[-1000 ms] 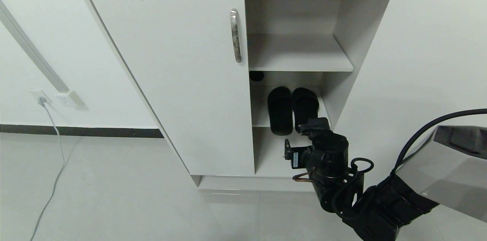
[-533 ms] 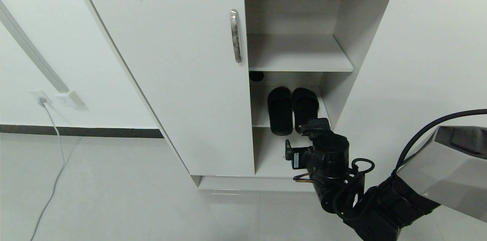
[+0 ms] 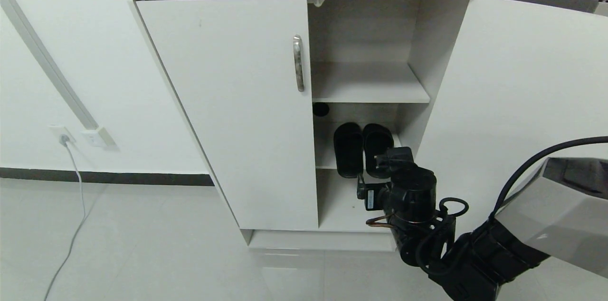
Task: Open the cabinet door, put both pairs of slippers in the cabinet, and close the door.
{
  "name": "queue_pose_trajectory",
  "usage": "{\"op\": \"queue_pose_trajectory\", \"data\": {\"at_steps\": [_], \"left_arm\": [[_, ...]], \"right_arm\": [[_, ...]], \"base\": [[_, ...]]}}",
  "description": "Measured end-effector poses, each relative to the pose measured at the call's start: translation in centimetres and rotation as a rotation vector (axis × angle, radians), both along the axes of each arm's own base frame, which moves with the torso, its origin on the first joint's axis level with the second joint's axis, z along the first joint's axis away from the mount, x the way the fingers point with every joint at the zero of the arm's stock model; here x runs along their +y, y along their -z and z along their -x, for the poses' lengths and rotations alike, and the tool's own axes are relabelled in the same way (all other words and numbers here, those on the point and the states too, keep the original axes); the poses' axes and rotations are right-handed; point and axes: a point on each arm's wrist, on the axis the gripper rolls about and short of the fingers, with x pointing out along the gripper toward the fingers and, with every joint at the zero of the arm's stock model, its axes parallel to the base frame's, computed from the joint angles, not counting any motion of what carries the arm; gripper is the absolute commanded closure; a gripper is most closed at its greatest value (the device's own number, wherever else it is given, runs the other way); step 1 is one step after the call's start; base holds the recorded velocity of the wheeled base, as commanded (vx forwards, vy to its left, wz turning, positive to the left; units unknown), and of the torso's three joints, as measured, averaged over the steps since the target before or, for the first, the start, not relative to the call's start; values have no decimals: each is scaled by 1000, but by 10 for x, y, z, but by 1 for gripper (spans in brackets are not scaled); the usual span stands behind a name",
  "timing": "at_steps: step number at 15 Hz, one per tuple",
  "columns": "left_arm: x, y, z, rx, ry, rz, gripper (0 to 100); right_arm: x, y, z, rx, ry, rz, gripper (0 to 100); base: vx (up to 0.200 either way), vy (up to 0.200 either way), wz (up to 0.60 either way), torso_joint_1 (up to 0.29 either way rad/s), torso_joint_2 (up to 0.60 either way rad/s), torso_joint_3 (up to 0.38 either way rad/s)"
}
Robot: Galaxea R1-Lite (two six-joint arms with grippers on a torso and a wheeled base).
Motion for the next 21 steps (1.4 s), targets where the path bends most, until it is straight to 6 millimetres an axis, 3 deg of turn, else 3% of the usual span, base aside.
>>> {"op": "queue_pose_trajectory", "data": {"at_steps": [11,21], "left_arm": [[0,0,0,-1,1,0,100],[0,0,0,-1,0,0,100]], "right_arm": [[-2,0,-2,-3,21,-2,0],[-2,2,-2,2,23,4,0]], "base": [[0,0,0,-1,1,29],[0,200,0,2,2,4]]}}
